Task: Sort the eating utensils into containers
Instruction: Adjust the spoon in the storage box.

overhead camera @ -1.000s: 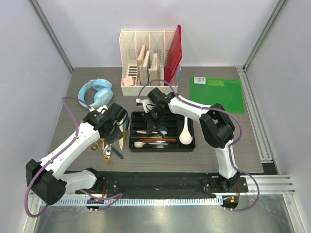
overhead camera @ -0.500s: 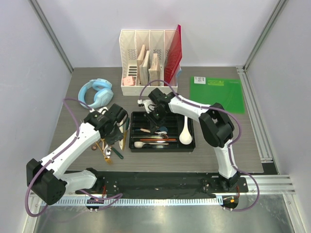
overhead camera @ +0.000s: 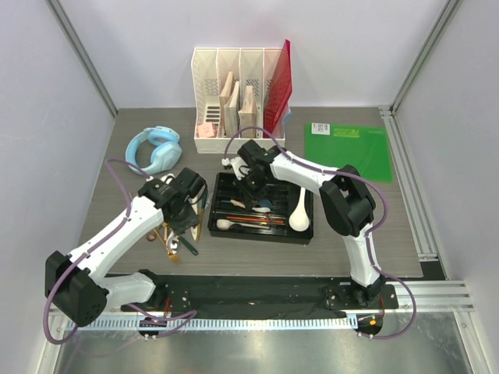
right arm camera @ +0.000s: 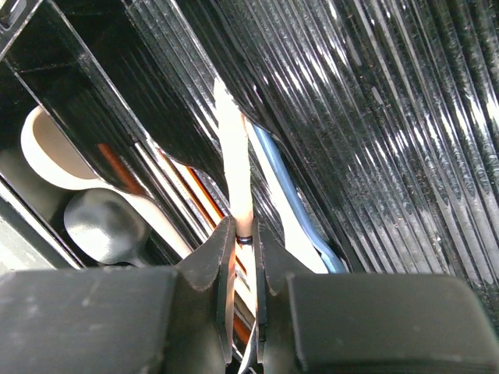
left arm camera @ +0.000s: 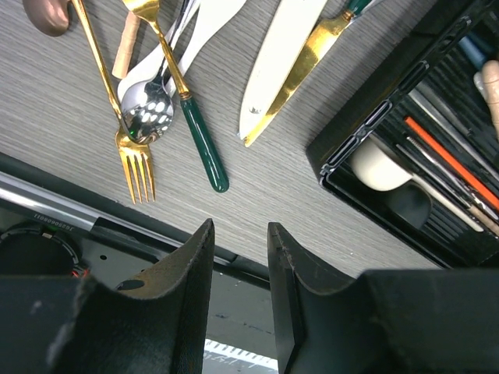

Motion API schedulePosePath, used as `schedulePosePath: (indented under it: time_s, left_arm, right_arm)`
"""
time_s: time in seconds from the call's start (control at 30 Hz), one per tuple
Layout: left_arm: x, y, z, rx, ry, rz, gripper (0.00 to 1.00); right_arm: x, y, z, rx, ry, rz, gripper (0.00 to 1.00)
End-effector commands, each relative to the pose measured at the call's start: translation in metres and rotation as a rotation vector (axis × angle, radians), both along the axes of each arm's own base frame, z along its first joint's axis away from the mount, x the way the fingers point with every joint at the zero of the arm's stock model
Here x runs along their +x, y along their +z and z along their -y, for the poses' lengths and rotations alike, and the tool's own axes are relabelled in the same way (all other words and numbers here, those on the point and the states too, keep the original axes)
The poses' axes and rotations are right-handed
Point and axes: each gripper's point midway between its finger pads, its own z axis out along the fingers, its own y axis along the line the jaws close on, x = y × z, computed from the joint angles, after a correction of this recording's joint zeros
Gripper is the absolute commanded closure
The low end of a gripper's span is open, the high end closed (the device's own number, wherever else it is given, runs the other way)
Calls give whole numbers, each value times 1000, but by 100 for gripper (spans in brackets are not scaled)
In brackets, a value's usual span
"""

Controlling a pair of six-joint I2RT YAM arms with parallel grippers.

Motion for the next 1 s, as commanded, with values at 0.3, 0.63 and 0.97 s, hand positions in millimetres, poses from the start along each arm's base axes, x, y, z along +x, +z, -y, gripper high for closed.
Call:
schedulePosePath:
  time_s: [0.3,0.63,0.97]
  left_arm:
    - [2,-10,5,-30,2,-3,66]
    - [0,-10,0,-12,-12,13,66]
    - [6,-11,3,13,-60,-10,66]
  right_arm:
    - [-18,54,-13,-3,116,98,99]
    - [-40,74,-16,-13,270,173,99]
    - [-24,89,2,-87,365,320,99]
